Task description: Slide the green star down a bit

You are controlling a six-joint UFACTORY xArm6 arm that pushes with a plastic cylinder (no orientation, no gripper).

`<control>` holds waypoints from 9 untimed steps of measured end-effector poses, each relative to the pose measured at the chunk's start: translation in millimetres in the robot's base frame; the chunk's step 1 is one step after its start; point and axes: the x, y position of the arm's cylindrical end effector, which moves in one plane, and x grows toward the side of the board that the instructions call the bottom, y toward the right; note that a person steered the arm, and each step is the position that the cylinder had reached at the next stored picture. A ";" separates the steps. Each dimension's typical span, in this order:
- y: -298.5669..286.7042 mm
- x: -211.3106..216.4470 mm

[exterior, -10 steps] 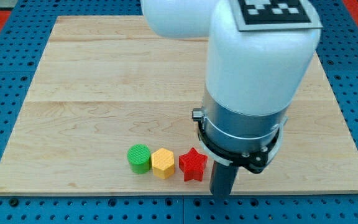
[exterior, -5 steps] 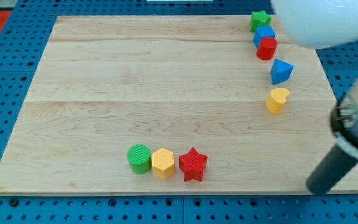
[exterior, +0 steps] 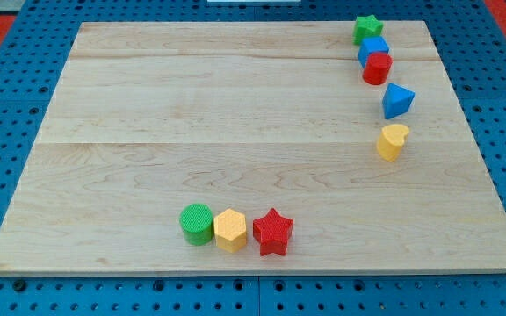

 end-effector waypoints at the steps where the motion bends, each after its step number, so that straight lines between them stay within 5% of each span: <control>1: -5.0 -58.5; 5: -40.0 -303.3; 7: -144.4 -324.6; 9: -158.5 -311.0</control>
